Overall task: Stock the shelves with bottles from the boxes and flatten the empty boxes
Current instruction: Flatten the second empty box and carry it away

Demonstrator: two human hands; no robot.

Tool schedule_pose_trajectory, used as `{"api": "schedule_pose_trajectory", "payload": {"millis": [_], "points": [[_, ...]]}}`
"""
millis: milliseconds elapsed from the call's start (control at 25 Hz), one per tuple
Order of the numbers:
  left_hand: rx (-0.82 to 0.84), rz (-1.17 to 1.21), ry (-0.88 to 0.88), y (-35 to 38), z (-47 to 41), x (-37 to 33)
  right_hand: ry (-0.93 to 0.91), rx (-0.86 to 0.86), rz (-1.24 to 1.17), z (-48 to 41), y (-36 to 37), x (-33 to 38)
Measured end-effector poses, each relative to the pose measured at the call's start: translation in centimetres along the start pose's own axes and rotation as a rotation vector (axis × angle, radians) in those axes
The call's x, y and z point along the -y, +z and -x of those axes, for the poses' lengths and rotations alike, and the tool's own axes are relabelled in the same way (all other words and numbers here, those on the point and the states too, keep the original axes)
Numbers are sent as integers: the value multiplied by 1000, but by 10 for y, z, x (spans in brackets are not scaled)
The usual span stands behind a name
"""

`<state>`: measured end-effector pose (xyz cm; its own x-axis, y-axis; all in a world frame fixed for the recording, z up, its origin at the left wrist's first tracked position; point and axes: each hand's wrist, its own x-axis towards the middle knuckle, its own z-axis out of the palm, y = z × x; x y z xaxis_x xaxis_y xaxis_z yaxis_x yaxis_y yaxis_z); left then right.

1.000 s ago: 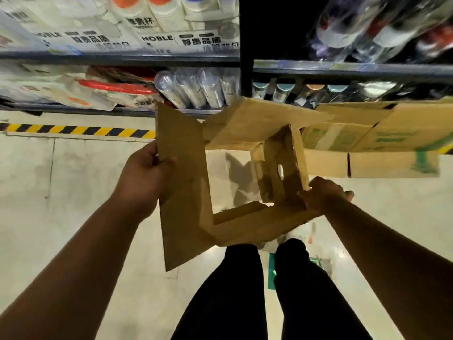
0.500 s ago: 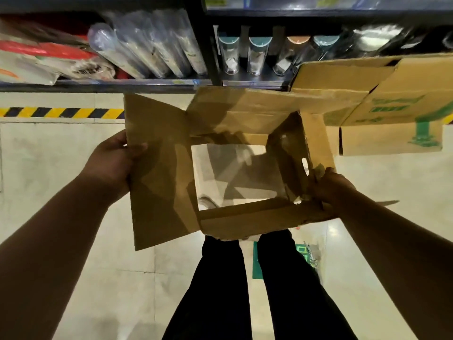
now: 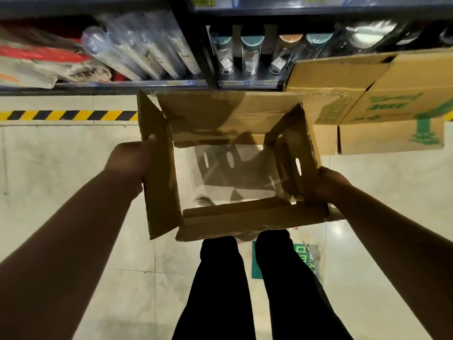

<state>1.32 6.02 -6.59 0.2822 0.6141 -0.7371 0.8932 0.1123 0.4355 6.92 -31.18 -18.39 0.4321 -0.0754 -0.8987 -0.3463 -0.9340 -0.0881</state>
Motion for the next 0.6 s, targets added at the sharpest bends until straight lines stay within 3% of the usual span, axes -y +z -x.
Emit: {"api": "schedule_pose_trajectory", "payload": {"millis": [160,480,600], "points": [[-95,-1,-82,9,-10,-1,-107,-14,-42,37,-28,-20],[-103,495,-307,16,-8,2,-176,-29,-78,55,-40,-68],[-123,613,-364,16,-28,13,-339,53,-115,59,-35,-78]]}}
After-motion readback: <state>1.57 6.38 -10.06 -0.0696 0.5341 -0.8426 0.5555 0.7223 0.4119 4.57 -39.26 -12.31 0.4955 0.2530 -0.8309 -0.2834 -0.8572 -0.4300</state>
